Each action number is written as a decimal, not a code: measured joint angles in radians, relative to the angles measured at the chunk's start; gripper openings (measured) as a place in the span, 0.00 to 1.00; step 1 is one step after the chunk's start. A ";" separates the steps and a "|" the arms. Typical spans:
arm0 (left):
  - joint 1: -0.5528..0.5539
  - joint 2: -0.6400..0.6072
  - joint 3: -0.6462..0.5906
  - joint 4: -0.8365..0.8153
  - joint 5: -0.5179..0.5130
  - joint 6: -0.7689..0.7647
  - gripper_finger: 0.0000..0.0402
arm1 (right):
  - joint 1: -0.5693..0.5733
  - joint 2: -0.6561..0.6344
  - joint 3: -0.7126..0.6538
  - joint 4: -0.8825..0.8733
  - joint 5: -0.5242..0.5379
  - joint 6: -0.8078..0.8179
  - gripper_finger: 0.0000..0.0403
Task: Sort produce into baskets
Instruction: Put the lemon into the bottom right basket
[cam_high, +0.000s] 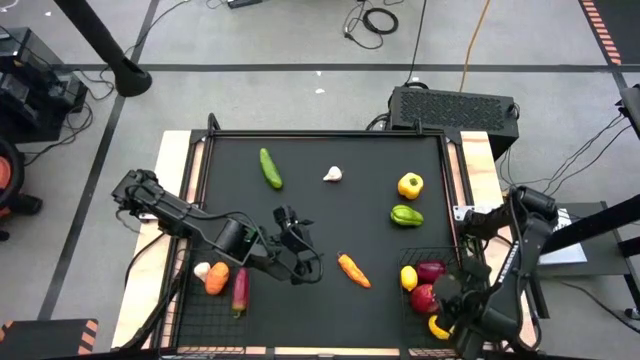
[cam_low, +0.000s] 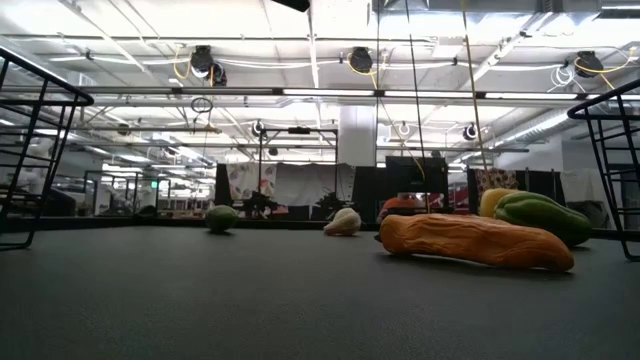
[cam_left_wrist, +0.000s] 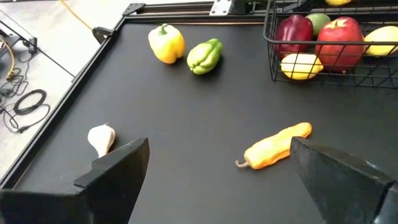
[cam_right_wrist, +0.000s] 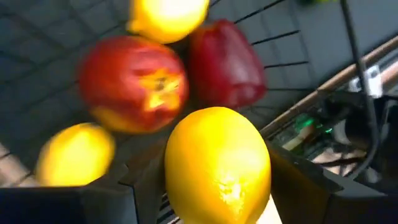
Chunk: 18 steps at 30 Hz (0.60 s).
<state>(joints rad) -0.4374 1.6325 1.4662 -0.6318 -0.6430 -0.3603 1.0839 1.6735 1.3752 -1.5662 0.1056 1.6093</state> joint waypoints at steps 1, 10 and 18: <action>0.000 0.000 0.000 0.001 0.000 0.000 0.98 | -0.004 -0.002 -0.022 -0.001 0.003 -0.012 0.58; 0.000 0.000 0.000 0.002 0.001 0.001 0.98 | -0.038 -0.004 -0.239 0.024 -0.104 -0.021 0.58; 0.000 0.000 0.000 -0.005 0.002 0.006 0.98 | -0.047 -0.004 -0.259 0.037 -0.068 -0.031 0.75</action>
<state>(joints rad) -0.4370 1.6325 1.4662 -0.6367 -0.6415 -0.3547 1.0370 1.6699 1.1160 -1.5295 0.0373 1.5786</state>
